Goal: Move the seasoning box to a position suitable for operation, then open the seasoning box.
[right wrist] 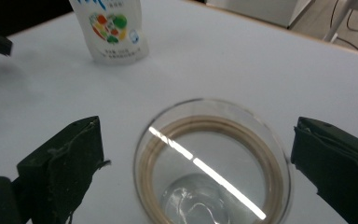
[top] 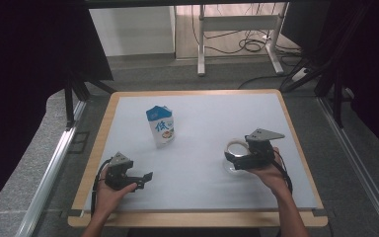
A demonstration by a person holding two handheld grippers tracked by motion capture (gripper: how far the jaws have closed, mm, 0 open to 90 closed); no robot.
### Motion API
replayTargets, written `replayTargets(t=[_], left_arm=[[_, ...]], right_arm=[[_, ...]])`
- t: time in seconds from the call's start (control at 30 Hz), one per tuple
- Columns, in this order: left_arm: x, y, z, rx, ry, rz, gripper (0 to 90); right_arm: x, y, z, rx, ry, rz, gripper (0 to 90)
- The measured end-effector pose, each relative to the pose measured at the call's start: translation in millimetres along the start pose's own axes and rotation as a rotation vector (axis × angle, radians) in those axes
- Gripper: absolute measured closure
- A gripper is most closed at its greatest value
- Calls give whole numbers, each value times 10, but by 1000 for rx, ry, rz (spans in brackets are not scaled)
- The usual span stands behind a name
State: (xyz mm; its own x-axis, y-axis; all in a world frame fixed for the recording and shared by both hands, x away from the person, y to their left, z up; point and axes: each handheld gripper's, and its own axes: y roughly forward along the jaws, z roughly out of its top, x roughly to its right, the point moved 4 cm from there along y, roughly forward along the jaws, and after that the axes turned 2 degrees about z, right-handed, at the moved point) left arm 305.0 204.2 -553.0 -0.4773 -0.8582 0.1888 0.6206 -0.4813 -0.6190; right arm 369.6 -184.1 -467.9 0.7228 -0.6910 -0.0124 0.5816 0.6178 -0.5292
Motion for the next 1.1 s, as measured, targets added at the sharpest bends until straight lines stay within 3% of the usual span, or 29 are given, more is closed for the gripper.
replayTargets(t=[0.1,0.23,0.33,0.37,0.4,0.5,0.53,0.57,0.8,1.1], left_arm=[[-7,-5,6,13,0,-2,58],[-9,-10,18,21,7,-5,61],[0,-22,24,31,12,-8,62],[3,-25,27,33,14,-9,62],[13,-29,31,35,15,-12,62],[44,-32,59,43,26,-15,68],[54,-30,70,47,32,-17,68],[71,-24,83,50,32,-19,75],[122,13,123,59,48,-32,115],[158,14,155,63,53,-44,155]], right_arm=[[-12,-141,30,49,-3,-6,89],[39,-330,17,117,28,-31,223],[100,-419,-25,149,57,-42,341],[133,-454,-53,158,80,-44,447],[133,-454,-53,158,80,-44,447],[164,-493,-114,141,82,-58,653],[164,-493,-114,141,82,-58,653],[169,-495,-144,125,76,-62,731],[199,-484,-222,105,70,-88,871],[223,-488,-269,105,75,-105,900]])
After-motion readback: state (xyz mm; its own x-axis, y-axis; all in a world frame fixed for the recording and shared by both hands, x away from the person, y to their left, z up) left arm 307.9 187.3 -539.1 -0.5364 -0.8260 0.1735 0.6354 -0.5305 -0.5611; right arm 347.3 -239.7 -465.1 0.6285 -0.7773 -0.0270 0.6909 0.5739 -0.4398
